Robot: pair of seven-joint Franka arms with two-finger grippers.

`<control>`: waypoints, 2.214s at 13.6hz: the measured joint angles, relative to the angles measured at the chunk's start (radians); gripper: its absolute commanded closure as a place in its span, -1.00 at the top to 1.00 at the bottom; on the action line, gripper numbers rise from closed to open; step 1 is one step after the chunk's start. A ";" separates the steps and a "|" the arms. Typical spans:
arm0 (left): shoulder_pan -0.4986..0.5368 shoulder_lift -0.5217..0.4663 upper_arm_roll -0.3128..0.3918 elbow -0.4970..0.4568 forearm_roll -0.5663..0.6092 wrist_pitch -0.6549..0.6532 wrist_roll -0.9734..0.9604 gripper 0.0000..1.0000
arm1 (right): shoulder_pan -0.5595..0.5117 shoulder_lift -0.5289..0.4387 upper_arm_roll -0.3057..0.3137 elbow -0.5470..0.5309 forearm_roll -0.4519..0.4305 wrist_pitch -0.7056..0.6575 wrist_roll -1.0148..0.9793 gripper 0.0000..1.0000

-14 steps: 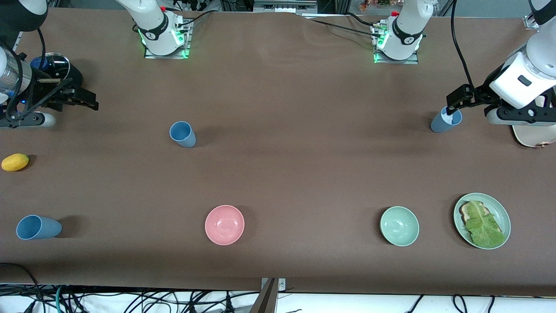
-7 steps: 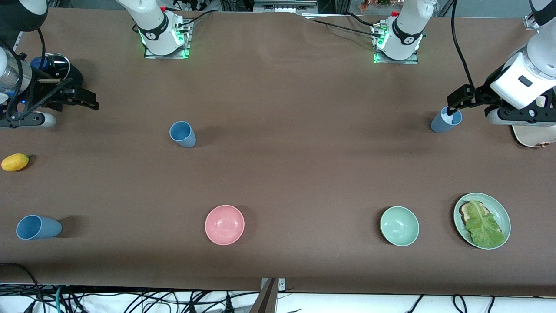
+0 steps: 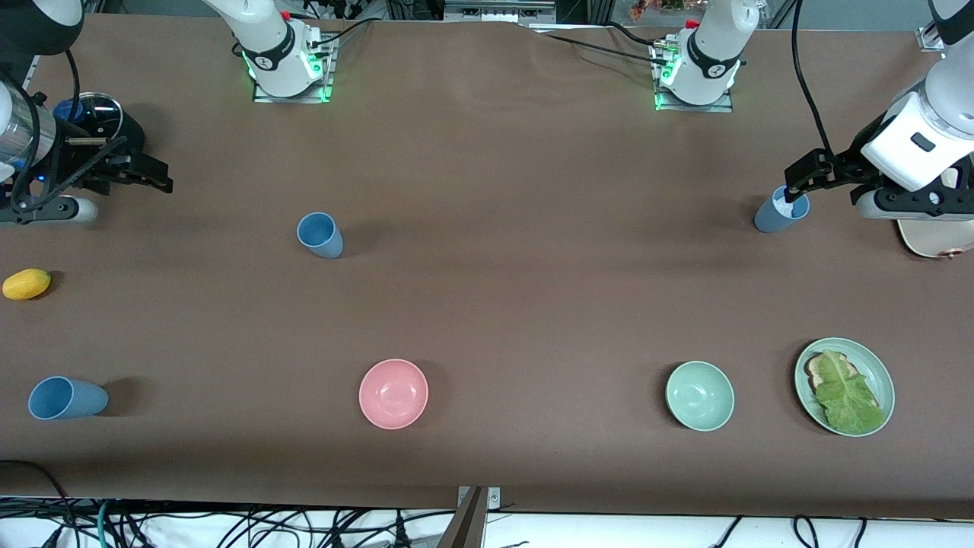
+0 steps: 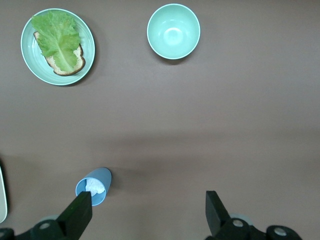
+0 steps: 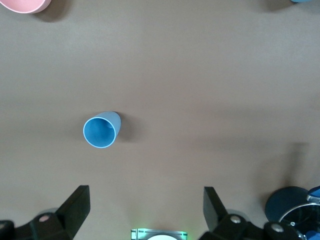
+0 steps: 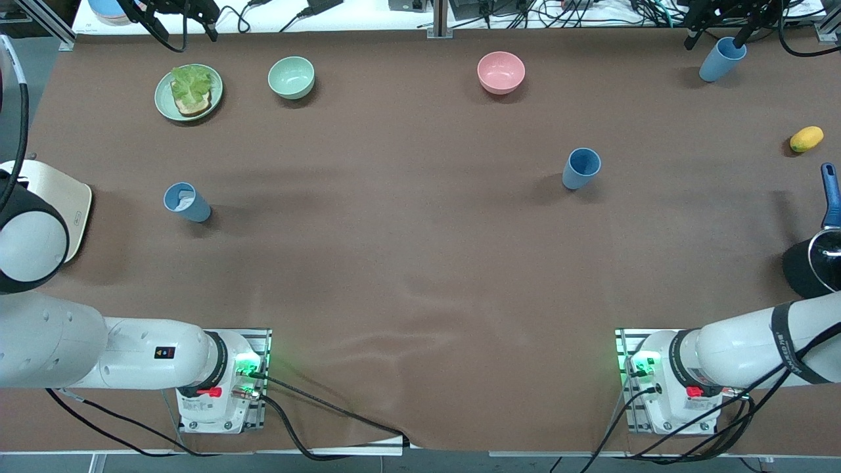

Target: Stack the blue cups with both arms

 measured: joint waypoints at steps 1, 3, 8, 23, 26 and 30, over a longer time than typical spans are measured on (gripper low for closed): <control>0.000 0.000 0.000 0.001 0.000 0.000 0.000 1.00 | 0.000 0.000 0.000 0.000 0.000 0.000 0.000 1.00; 0.000 -0.001 0.000 0.004 0.000 -0.001 0.000 1.00 | 0.000 0.000 0.000 0.000 0.000 0.000 0.000 1.00; 0.000 -0.001 -0.001 0.004 0.000 -0.011 0.000 1.00 | 0.000 0.000 0.000 0.000 0.000 0.000 0.000 1.00; 0.005 0.000 -0.001 -0.004 0.000 -0.034 0.000 1.00 | 0.000 0.000 0.000 0.000 0.000 -0.015 0.001 1.00; 0.015 0.000 0.000 -0.005 0.000 -0.034 0.000 1.00 | 0.000 0.000 0.000 0.000 0.000 -0.018 0.001 1.00; 0.027 0.000 0.000 -0.019 0.000 -0.034 0.000 1.00 | 0.000 0.000 0.000 0.000 0.000 -0.022 0.001 1.00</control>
